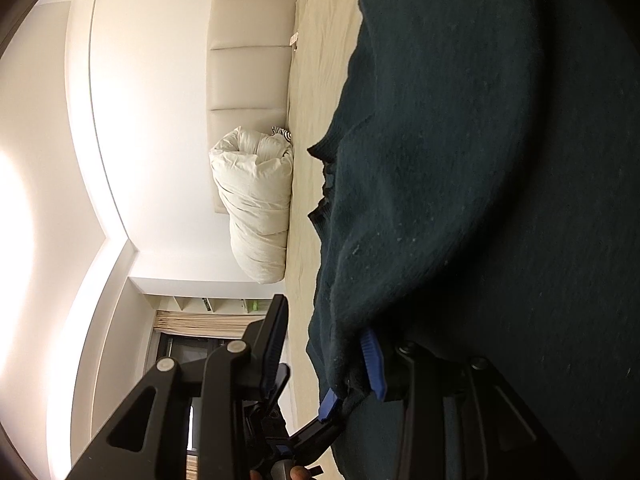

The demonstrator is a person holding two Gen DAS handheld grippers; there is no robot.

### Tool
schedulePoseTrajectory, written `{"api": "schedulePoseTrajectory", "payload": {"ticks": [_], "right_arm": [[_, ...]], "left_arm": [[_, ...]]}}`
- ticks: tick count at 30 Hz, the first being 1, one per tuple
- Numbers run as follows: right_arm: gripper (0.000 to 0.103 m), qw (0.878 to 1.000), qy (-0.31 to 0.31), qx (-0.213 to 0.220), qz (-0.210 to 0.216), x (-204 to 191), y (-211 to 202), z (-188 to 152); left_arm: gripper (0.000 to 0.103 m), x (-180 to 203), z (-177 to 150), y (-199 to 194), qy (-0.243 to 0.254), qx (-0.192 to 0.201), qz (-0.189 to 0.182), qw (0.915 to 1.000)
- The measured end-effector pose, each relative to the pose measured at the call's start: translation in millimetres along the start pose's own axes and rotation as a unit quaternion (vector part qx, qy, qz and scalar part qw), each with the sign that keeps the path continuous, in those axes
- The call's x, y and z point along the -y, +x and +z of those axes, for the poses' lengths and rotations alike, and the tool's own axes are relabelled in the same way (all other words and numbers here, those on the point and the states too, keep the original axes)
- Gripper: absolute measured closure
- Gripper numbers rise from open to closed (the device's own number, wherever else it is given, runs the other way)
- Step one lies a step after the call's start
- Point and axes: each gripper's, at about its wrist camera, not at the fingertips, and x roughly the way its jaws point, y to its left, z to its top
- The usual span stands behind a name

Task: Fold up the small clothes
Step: 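Fold the lifted side over toward the left gripper while the left gripper holds the sweater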

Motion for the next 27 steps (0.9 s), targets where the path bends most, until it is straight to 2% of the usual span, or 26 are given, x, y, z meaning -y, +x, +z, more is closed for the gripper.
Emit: {"api": "schedulePoseTrajectory", "payload": {"ticks": [2,4,5,6,8,11,16,22,27], "right_arm": [[0.065,1.000,-0.001,-0.001,-0.002,-1,1,0],[0.065,1.000,-0.004,-0.005,-0.003,-2,2,-2],[0.065,1.000,-0.005,-0.008,-0.002,-2,2,-3],[0.065,1.000,-0.006,-0.009,-0.002,-2,2,-4],[0.064,1.000,-0.010,-0.011,-0.003,-3,0,-5],[0.059,1.000,-0.021,-0.009,-0.009,-3,-4,-7],[0.047,1.000,-0.022,-0.012,-0.005,-6,-9,-17],[0.045,0.999,-0.012,-0.040,-0.011,-11,6,-35],[0.045,0.999,0.010,-0.037,-0.014,-10,19,-36]], "left_arm": [[0.036,-1,2,3,-0.005,0.006,0.001,1.0000],[0.050,1,6,13,-0.014,0.008,0.020,0.9997],[0.070,4,8,20,-0.013,0.005,0.027,0.9995],[0.083,6,9,24,-0.009,-0.005,0.030,0.9995],[0.091,13,9,29,0.012,-0.015,0.044,0.9989],[0.093,26,8,27,0.037,-0.010,0.057,0.9976],[0.093,57,22,10,0.052,0.009,0.035,0.9980],[0.093,98,35,5,0.079,0.002,0.010,0.9968],[0.093,97,33,17,0.075,-0.016,0.036,0.9964]]}}
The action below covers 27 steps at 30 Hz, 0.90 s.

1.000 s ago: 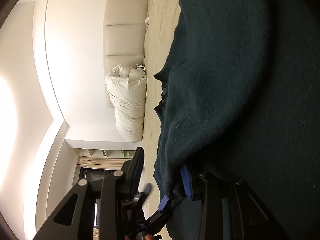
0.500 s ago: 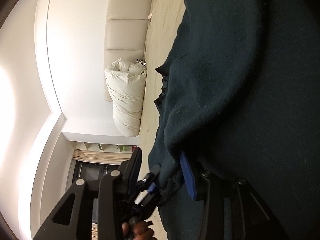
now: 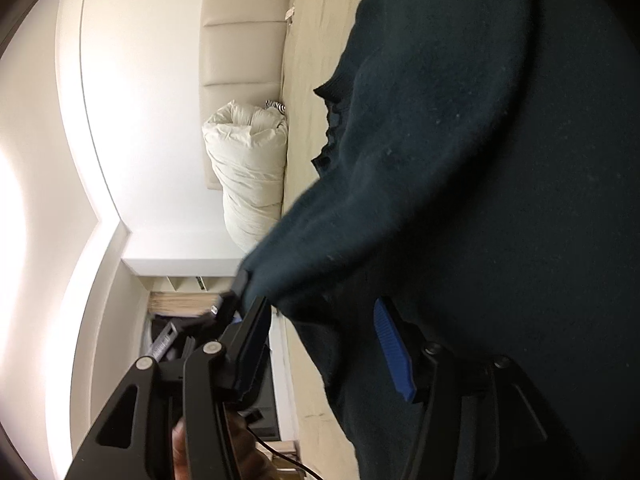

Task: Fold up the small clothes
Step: 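Fold the lifted side over toward the left gripper while the left gripper holds the sweater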

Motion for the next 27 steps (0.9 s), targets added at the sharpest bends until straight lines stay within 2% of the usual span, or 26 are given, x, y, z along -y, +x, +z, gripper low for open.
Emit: {"api": "schedulePoseTrajectory", "payload": {"ticks": [4,8,10,13,16,17,19,23,24,25,26,27], "right_arm": [[0.045,0.999,-0.023,-0.017,-0.040,-5,20,4],[0.046,0.998,-0.044,-0.031,-0.044,-12,35,5],[0.051,0.996,-0.056,-0.041,-0.053,-15,42,4],[0.051,0.993,-0.098,-0.049,-0.037,-31,36,-8],[0.042,0.988,-0.139,-0.055,-0.041,-40,36,-19],[0.041,0.987,-0.145,-0.056,-0.046,-38,38,-22],[0.041,0.988,-0.131,-0.053,-0.062,-31,42,-19],[0.042,0.994,-0.093,-0.020,-0.058,-19,47,-6],[0.042,0.995,-0.086,-0.013,-0.052,-18,49,-2],[0.048,0.995,-0.081,-0.008,-0.052,-16,50,1],[0.058,0.996,-0.069,-0.007,-0.047,-13,51,4],[0.065,0.998,-0.052,-0.009,-0.038,-9,52,6]], "left_arm": [[0.093,-10,-1,0,-0.017,0.004,-0.005,0.9998],[0.093,-13,-1,-6,-0.020,0.012,-0.011,0.9997],[0.093,-14,-1,-5,-0.025,0.015,-0.012,0.9995],[0.093,-23,0,-10,-0.040,0.014,-0.026,0.9987],[0.093,-27,3,-8,-0.060,0.011,-0.042,0.9973],[0.093,-27,2,-9,-0.063,0.011,-0.044,0.9969],[0.093,-25,3,-10,-0.067,0.010,-0.048,0.9965],[0.093,-25,5,-16,-0.075,0.013,-0.056,0.9955],[0.093,-25,6,-16,-0.076,0.013,-0.058,0.9953],[0.093,-25,6,-17,-0.078,0.014,-0.060,0.9951],[0.093,-25,6,-18,-0.080,0.014,-0.061,0.9948],[0.093,-26,5,-19,-0.081,0.015,-0.062,0.9946]]}}
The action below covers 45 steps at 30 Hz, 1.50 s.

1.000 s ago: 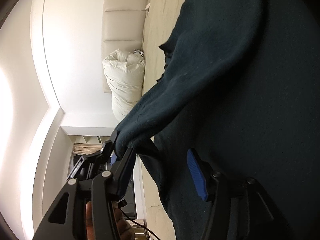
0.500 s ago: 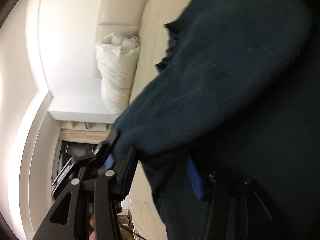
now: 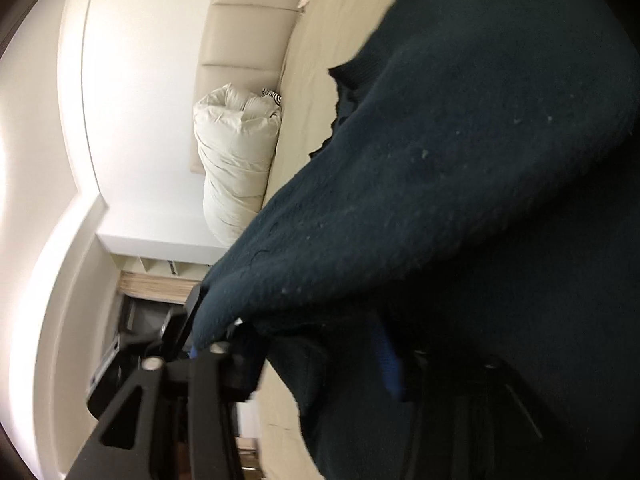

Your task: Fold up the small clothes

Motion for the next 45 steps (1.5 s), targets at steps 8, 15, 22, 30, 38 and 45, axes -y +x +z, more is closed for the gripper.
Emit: {"api": "schedulePoseTrajectory", "payload": {"ticks": [8,15,22,30,38,45], "right_arm": [[0.096,0.998,0.033,0.048,-0.023,22,-30,-7],[0.096,0.996,0.031,0.063,-0.058,26,-47,-8],[0.098,0.989,0.047,0.103,-0.097,41,-79,1],[0.054,0.988,-0.081,0.017,-0.130,6,-90,-1],[0.036,0.956,-0.202,0.035,-0.210,-15,-94,-2],[0.035,0.986,-0.111,-0.016,-0.122,-9,-107,-2]], "left_arm": [[0.096,8,1,-9,-0.003,0.014,-0.013,0.9998],[0.096,11,-3,-23,0.004,0.037,-0.015,0.9992],[0.096,16,-5,-52,0.003,0.058,-0.040,0.9975],[0.097,53,6,-66,0.038,0.057,-0.056,0.9961],[0.097,134,4,-102,0.147,0.074,-0.047,0.9853],[0.095,51,-19,-99,0.072,0.060,0.007,0.9956]]}}
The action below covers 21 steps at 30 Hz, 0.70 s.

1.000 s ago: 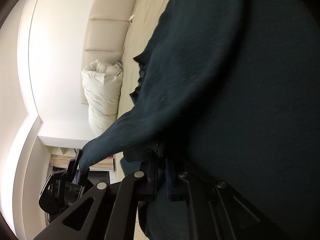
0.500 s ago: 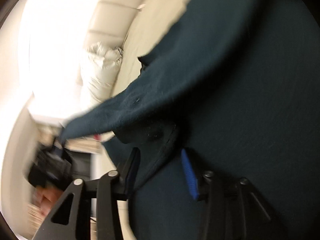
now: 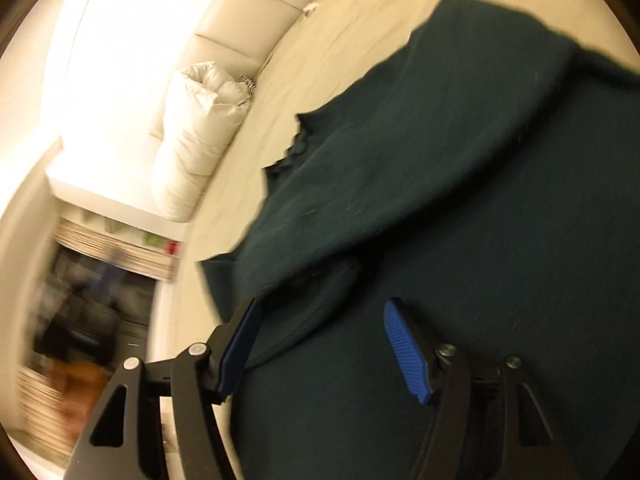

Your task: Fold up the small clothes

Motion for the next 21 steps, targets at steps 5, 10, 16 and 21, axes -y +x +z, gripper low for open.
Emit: {"api": "schedulePoseTrajectory", "payload": {"ticks": [5,10,16,21], "right_arm": [[0.025,0.993,0.031,-0.060,0.093,-27,25,-11],[0.027,0.989,0.072,-0.092,0.094,-25,90,-4],[0.065,0.986,0.081,-0.095,0.110,-27,115,10],[0.087,0.987,0.016,-0.075,0.143,-63,96,14]], "left_arm": [[0.095,-60,-29,10,-0.072,-0.005,-0.012,0.9973],[0.095,-79,-37,2,-0.085,0.025,-0.032,0.9955],[0.095,-99,-38,-6,-0.100,0.031,-0.025,0.9942],[0.070,-98,-43,18,-0.111,0.007,-0.038,0.9931]]}}
